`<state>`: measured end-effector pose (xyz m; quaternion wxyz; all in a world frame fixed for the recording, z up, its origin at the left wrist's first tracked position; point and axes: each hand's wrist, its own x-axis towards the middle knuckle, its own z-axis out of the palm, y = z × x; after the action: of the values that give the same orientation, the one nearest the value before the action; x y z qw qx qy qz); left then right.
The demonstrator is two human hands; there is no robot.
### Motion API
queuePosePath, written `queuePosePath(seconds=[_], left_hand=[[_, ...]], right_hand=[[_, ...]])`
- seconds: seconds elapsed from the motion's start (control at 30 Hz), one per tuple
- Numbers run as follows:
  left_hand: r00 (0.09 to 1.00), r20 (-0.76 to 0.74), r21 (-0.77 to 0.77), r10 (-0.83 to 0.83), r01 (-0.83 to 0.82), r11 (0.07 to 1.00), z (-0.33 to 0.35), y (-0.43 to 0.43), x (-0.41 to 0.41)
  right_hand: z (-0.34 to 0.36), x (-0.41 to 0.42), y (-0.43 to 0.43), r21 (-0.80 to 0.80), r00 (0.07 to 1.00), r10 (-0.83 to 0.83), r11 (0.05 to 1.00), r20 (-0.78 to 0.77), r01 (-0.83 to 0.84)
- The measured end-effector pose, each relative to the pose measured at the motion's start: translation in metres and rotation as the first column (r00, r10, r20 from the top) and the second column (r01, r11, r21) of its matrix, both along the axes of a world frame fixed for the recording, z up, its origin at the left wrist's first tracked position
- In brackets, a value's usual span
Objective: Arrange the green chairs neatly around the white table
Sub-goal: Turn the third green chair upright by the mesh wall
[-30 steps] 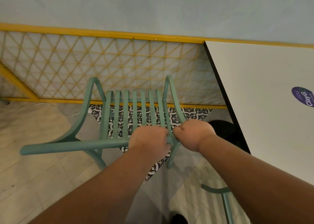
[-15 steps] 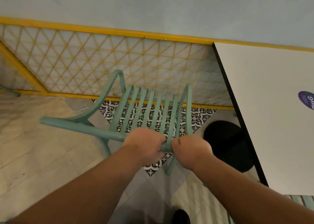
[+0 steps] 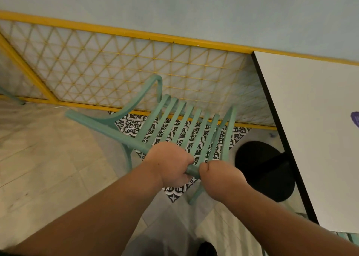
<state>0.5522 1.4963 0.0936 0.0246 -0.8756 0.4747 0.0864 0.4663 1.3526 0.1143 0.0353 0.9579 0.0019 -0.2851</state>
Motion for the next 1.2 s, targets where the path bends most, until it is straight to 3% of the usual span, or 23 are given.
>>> queuePosePath(seconds=[0.07,0.17,0.23,0.3,0.37,0.5,0.6,0.67,0.8,0.93,1.1,1.2], left_hand=[[0.999,0.0,-0.002,0.042,-0.042,0.999,-0.002,0.0,-0.002],[0.999,0.024,-0.012,0.041,-0.041,0.999,-0.006,-0.001,0.0],[0.999,0.027,-0.016,0.028,-0.028,0.999,-0.006,-0.001,0.002],[0.999,0.032,-0.037,0.024,-0.023,0.999,-0.005,0.0,0.002],[0.999,0.05,-0.052,0.022,-0.019,0.998,-0.006,-0.001,0.002],[0.998,0.041,-0.064,0.042,-0.039,0.997,-0.009,-0.003,0.002],[0.998,0.046,-0.099,0.044,-0.04,0.994,-0.013,-0.005,0.001],[0.997,0.053,-0.138,0.06,-0.052,0.989,-0.015,-0.004,0.001],[0.987,0.061,-0.151,0.149,-0.139,0.979,-0.01,-0.006,-0.003],[0.881,-0.022,-0.149,0.472,-0.47,0.87,-0.002,-0.028,-0.03],[0.922,-0.142,-0.179,0.361,-0.383,0.906,0.004,-0.079,-0.069],[0.948,-0.041,-0.114,0.317,-0.319,0.941,-0.006,-0.093,-0.076]], right_hand=[[-0.004,0.005,-0.007,0.096,1.0,0.022,0.995,-0.006,-0.021],[-0.013,0.012,-0.036,0.335,0.991,-0.123,0.932,-0.055,0.135],[-0.013,0.014,-0.063,0.519,0.935,-0.328,0.781,-0.133,0.347],[-0.019,0.017,-0.088,0.634,0.87,-0.468,0.628,-0.155,0.451],[-0.028,0.026,-0.107,0.662,0.857,-0.501,0.602,-0.122,0.446],[-0.067,0.048,-0.129,0.596,0.897,-0.438,0.706,-0.058,0.383],[-0.113,0.051,-0.125,0.408,0.986,-0.095,0.901,-0.137,0.143],[-0.133,0.055,-0.117,0.275,0.976,0.073,0.961,-0.204,-0.014],[-0.141,0.061,-0.121,0.155,0.945,0.248,0.964,-0.212,-0.218],[-0.147,0.061,-0.122,0.111,0.911,0.37,0.928,-0.181,-0.355],[-0.137,0.062,-0.115,0.047,0.881,0.453,0.891,-0.134,-0.451],[-0.136,0.063,-0.112,-0.02,0.868,0.476,0.876,-0.141,-0.483]])
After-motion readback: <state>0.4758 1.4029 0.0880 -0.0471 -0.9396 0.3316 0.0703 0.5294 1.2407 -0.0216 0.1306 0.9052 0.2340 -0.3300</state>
